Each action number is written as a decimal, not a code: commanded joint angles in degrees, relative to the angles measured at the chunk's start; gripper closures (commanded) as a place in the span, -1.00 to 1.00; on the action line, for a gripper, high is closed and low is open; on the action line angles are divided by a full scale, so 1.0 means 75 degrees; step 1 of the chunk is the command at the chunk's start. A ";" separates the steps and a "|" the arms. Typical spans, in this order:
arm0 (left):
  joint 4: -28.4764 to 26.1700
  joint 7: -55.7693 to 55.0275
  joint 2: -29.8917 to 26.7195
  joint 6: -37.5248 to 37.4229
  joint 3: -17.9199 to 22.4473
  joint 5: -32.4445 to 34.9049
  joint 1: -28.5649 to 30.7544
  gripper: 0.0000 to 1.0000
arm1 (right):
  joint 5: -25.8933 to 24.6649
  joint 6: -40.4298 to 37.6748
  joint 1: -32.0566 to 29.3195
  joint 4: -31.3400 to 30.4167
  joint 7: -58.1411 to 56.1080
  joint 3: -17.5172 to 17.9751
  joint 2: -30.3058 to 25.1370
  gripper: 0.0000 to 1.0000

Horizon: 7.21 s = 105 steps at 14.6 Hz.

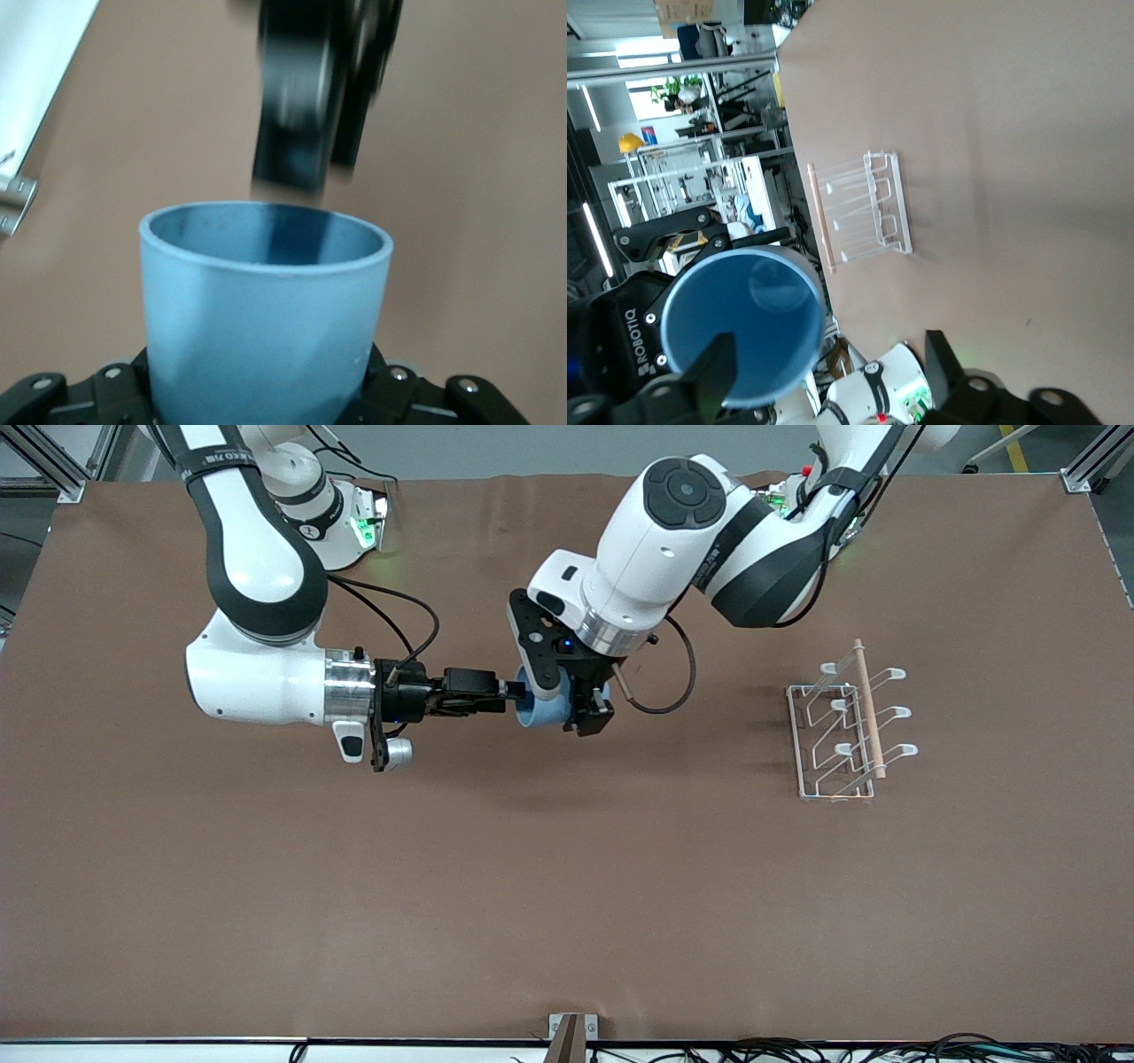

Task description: Hang cup on cup holder

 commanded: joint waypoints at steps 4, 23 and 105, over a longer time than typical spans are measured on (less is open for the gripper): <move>0.0058 0.0698 -0.0510 -0.2450 -0.0028 0.1882 0.0766 -0.35 | -0.1364 0.0320 -0.0934 -0.0265 0.0023 -0.0150 -0.0163 -1.00; -0.2684 0.1592 -0.0383 -0.5020 -0.0016 0.8130 0.1552 -0.32 | -0.9570 -0.2192 -0.3408 0.1640 0.0105 -0.0103 -0.1499 -1.00; 0.0307 -0.4772 -0.2066 -0.4610 -0.0134 0.0843 0.4282 -1.00 | -0.9922 -0.3782 -0.3573 0.1681 0.1147 0.0003 -0.2530 -1.00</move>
